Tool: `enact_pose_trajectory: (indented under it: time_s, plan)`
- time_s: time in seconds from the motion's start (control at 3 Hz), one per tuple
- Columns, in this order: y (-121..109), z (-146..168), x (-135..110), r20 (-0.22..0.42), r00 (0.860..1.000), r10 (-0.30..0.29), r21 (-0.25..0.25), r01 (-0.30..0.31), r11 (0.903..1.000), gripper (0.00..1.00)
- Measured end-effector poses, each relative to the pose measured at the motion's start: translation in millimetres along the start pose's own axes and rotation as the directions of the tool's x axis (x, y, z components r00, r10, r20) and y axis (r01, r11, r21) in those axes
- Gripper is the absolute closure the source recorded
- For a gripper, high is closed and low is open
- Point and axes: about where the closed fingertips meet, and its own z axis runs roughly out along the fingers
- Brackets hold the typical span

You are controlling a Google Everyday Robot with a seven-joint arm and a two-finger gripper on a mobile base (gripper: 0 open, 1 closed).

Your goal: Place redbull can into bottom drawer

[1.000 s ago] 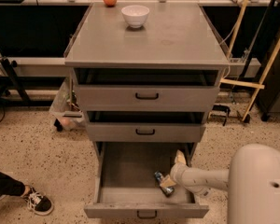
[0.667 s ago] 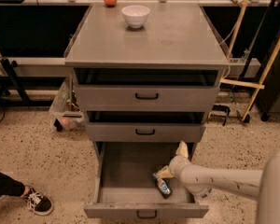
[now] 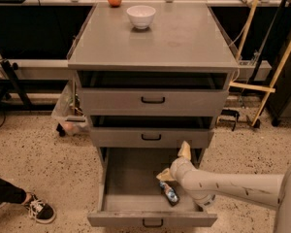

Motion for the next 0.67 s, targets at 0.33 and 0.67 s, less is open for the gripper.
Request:
enact_pose_trajectory:
  time_s: [0.33,0.67]
  plan:
    - [-6.9,-0.5,-0.7,0.013,1.000,0.010,-0.043,-0.009,0.9990,0.00]
    - [-131.2,-37.7,-20.1,0.094,0.995,0.033,0.063,-0.039,0.9973,0.00]
